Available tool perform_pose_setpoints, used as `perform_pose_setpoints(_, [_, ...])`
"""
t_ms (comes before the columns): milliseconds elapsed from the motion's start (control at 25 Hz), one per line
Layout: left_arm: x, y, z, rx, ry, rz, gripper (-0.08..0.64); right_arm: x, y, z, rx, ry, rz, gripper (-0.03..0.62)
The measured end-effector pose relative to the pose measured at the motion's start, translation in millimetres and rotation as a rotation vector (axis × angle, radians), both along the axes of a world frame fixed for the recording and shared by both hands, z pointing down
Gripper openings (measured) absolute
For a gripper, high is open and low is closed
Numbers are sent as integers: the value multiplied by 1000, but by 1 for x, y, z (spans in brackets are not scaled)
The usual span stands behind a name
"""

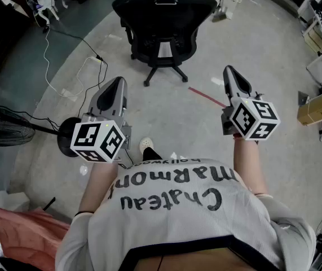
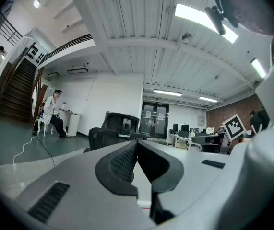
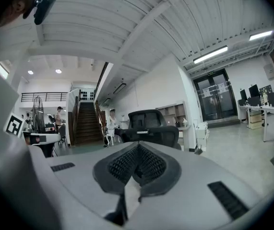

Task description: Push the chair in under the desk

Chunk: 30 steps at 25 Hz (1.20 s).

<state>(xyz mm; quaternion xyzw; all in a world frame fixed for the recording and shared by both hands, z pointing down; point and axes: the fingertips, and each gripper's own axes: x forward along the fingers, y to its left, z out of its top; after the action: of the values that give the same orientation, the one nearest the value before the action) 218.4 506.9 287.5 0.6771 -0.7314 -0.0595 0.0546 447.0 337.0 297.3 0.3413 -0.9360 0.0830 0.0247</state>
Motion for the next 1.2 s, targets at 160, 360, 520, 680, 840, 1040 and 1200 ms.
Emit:
perform_pose_setpoints(160, [-5, -2, -3, 8, -4, -1, 17, -4, -5, -1, 3, -8, 4, 6])
perform_pose_setpoints(360, [-16, -8, 0, 6, -1, -7, 17, -14, -13, 0, 0, -9, 5, 6])
perform_pose_setpoints(520, [-40, -25, 4, 5, 15, 2, 18, -32, -31, 6, -32, -38, 18, 6])
perform_pose_setpoints(680, [-76, -54, -4, 19, 17, 27, 18, -59, -60, -5, -42, -85, 41, 6])
perform_pose_setpoints(840, [-126, -78, -22, 46, -1, 35, 17, -95, -90, -23, -4, -126, 70, 6])
perform_pose_setpoints(1040, [-172, -119, -27, 47, -4, 93, 17, -126, -121, -14, -30, -104, 133, 6])
perform_pose_setpoints(1200, [-200, -141, -8, 23, 20, 116, 17, -148, -131, 10, -46, -27, 154, 6])
